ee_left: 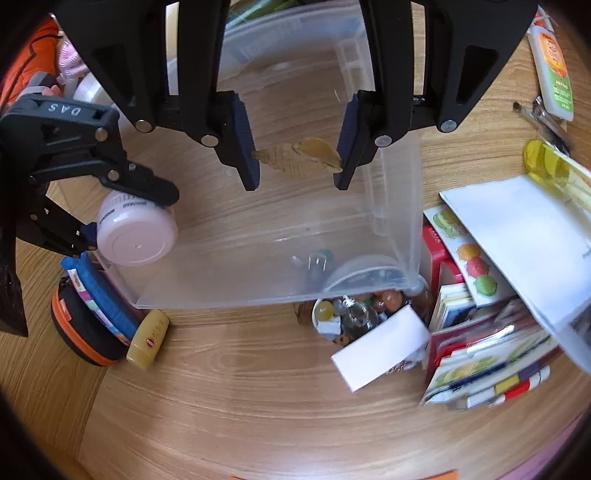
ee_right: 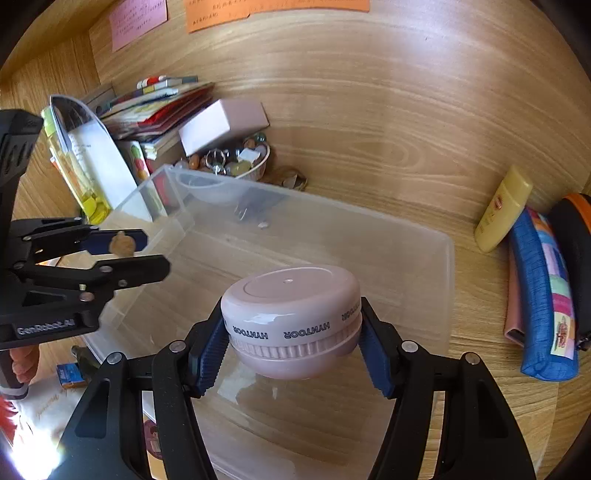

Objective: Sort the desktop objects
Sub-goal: 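Carry the seashell and pink case into the clear box and release both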

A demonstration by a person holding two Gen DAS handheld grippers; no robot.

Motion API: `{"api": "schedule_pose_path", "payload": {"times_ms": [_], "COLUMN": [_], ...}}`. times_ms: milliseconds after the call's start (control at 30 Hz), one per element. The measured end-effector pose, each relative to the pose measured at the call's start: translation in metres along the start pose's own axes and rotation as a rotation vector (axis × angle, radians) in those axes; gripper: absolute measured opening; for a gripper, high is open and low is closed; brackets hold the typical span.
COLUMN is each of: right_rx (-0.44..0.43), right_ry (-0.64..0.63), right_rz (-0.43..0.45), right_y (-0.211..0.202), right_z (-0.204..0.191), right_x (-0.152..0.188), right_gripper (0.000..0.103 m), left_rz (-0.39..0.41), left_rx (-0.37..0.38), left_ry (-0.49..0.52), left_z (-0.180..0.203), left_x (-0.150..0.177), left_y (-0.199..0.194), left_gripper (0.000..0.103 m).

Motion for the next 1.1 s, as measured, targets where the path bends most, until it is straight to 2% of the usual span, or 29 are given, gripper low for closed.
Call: {"api": "schedule_pose_path", "payload": {"times_ms": [333,600,800,867,933,1100], "right_rx": [0.058,0.073,0.076,0.085,0.099,0.100], "right_ry": [-0.052,-0.052,-0.068,-0.068,-0.062,-0.047], "right_rz": [-0.005,0.007,0.042,0.061,0.082,0.118], "right_y": [0.002,0.001,-0.006,-0.011,-0.018,-0.035], "right_z": [-0.003,-0.001,-0.004,-0.003,-0.001,0.001], "right_x": [0.004,0.003,-0.001,-0.003,-0.006,-0.013], "right_gripper": [0.061,0.061,0.065,0.074,0.075,0.077], "left_rz": [-0.026,-0.030,0.006,0.026,0.052,0.105], "left_rx": [-0.062,-0.044,-0.045,-0.051,-0.062,-0.075], "left_ry": [0.090,0.070,0.049,0.042,0.037,0.020], "left_z": [0.016,0.016,0.014,0.011,0.007,-0.002], "left_x": [0.007,0.011,0.005,0.002,-0.001,-0.008], "left_y": [0.016,0.017,0.000,-0.010,-0.019,-0.043], "left_gripper": [0.041,0.041,0.042,0.047,0.058,0.069]}}
Point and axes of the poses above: each gripper's, at about its wrist camera, not at the fingertips, and y roughly the way its jaws point, z to its right, x to its underside, the point moved 10 cm from there along y, roughly the way its jaws point, and after that the axes turned 8 degrees about -y, right-handed, at the moved point
